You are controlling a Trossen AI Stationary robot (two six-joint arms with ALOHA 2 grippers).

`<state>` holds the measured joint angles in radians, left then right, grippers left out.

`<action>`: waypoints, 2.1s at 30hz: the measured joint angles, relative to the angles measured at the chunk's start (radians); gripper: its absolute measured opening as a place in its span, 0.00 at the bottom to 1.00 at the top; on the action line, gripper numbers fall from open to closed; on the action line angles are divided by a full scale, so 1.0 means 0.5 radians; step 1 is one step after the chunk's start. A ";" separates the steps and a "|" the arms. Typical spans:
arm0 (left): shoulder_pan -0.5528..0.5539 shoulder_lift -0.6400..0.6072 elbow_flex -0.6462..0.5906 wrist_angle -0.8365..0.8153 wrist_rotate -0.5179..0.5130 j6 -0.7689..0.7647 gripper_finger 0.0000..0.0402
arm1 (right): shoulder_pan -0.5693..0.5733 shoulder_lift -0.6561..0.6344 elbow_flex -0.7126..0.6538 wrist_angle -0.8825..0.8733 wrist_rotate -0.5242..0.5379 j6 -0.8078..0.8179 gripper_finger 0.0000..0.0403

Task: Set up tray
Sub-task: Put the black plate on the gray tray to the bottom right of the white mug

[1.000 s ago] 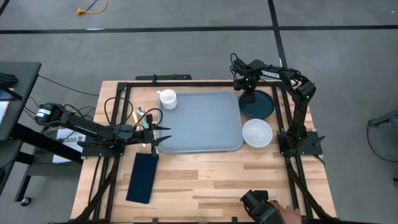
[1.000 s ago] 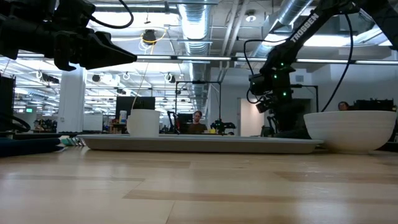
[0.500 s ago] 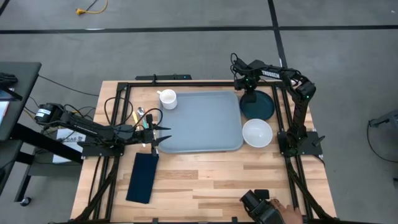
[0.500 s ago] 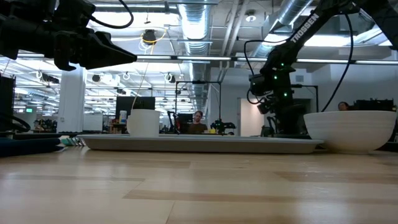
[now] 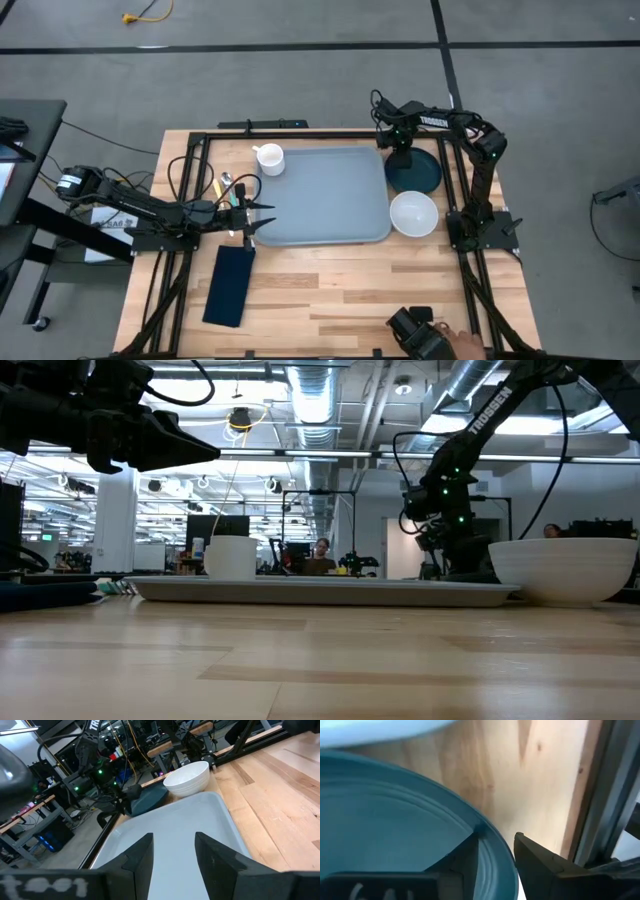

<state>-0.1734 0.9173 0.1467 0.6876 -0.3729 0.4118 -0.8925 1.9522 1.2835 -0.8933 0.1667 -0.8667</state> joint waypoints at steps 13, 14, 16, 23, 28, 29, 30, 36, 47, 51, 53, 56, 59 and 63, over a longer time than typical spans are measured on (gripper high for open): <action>0.000 0.000 0.000 0.008 0.000 0.000 0.34 | -0.004 -0.008 0.120 -0.193 0.191 -0.034 0.02; 0.001 0.001 0.000 0.008 0.000 0.000 0.34 | -0.004 -0.008 0.141 -0.213 0.196 -0.033 0.01; 0.001 0.000 0.000 0.007 0.000 0.000 0.34 | -0.004 -0.008 0.194 -0.255 0.206 -0.006 0.01; 0.000 0.000 0.000 0.007 0.000 0.000 0.34 | 0.006 -0.008 0.423 -0.470 0.321 0.047 0.00; 0.001 0.001 0.000 0.006 0.000 0.000 0.34 | 0.034 -0.008 0.633 -0.594 0.461 0.129 0.00; 0.001 0.000 0.000 0.006 0.000 0.000 0.34 | 0.043 -0.008 0.673 -0.604 0.496 0.157 0.00; 0.000 0.000 0.000 0.006 0.000 0.000 0.34 | 0.053 -0.008 0.714 -0.606 0.549 0.185 0.00; 0.000 0.000 0.000 0.005 0.000 0.000 0.34 | 0.135 -0.007 0.956 -0.651 0.838 0.327 0.00; 0.000 0.000 0.000 0.005 0.000 -0.030 0.34 | 0.405 -0.008 1.282 -0.739 0.560 0.482 0.00; 0.000 0.000 0.000 0.000 0.000 -0.051 0.34 | 0.500 -0.008 1.286 -0.711 0.287 0.557 0.00; 0.000 0.001 0.000 -0.002 0.000 -0.054 0.34 | 0.537 -0.006 1.286 -0.711 0.083 0.631 0.00; 0.000 0.001 0.000 -0.002 0.000 -0.054 0.34 | 0.589 0.001 1.286 -0.700 -0.208 0.840 0.00; 0.000 0.000 0.000 -0.002 0.000 -0.055 0.34 | 0.637 0.001 1.286 -0.653 -0.378 1.064 0.00; 0.000 0.000 0.000 -0.002 0.000 -0.055 0.34 | 0.688 0.001 1.286 -0.637 -0.467 1.317 0.00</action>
<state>-0.1734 0.9173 0.1467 0.6865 -0.3729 0.3843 -0.5482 1.9526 1.9266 -1.2117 -0.0666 -0.2083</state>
